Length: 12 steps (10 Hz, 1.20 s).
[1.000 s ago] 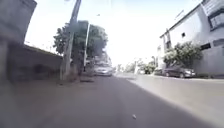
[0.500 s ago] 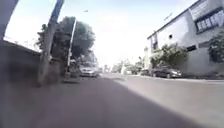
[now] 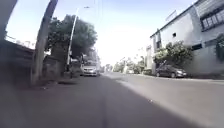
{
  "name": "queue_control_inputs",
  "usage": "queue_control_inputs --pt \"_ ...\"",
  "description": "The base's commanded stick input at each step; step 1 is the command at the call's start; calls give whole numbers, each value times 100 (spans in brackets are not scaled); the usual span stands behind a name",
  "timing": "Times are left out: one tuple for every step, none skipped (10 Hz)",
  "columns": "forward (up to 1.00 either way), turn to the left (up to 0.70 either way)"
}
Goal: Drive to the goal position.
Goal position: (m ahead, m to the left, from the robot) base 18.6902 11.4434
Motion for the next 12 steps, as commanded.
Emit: queue_control_inputs --pt "100 0" --pt "100 0" --pt "100 0" --pt "100 0" --pt "100 0" --pt "100 0" --pt "100 0" --pt "100 0" --pt "100 0" --pt "100 0" --pt "100 0" --pt "100 0"
